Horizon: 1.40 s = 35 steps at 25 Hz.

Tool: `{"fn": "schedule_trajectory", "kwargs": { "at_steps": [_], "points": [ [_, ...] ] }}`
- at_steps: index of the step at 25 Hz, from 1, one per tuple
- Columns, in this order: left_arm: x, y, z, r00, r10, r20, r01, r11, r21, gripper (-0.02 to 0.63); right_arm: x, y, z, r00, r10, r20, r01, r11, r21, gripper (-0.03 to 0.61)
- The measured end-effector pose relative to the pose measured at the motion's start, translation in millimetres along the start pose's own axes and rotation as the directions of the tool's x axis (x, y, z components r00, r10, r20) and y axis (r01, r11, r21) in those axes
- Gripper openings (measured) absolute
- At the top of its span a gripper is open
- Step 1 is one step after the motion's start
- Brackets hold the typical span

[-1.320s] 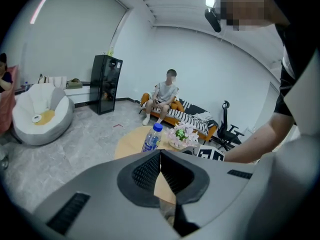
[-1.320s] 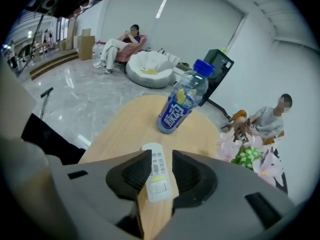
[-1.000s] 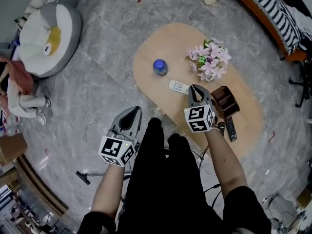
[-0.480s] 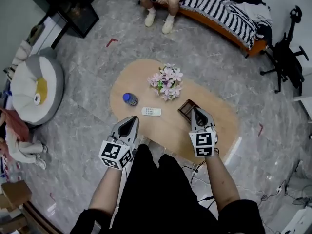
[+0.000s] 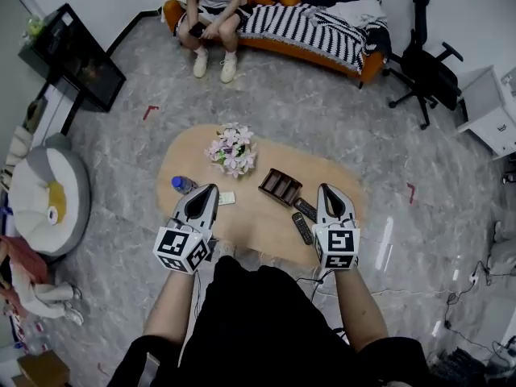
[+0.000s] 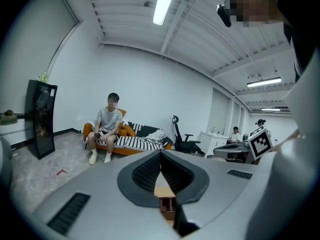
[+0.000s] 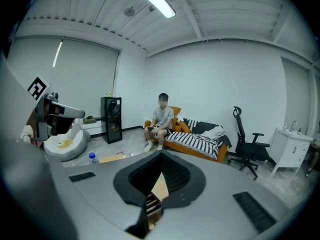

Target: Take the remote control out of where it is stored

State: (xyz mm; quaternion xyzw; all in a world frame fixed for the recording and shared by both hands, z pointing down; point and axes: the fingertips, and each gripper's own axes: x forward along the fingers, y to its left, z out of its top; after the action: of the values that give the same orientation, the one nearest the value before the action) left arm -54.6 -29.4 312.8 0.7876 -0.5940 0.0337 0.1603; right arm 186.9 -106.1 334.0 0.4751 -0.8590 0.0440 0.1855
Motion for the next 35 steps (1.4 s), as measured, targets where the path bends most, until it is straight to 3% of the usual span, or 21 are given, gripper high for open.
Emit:
{"fn": "schedule_trajectory", "kwargs": {
  "at_steps": [9,35],
  "points": [
    [-4,-36,41,0.998,-0.049,0.049,0.047,0.998,0.044,0.008,-56,-32,26,0.994,-0.088,0.071,0.081,0.993,0.091,0.008],
    [6,-25,50,0.992,-0.104,0.067,0.101,0.994,0.049,0.008,-53,-22,44,0.988,-0.095,0.120,0.078,0.987,0.139,0.006]
  ]
}}
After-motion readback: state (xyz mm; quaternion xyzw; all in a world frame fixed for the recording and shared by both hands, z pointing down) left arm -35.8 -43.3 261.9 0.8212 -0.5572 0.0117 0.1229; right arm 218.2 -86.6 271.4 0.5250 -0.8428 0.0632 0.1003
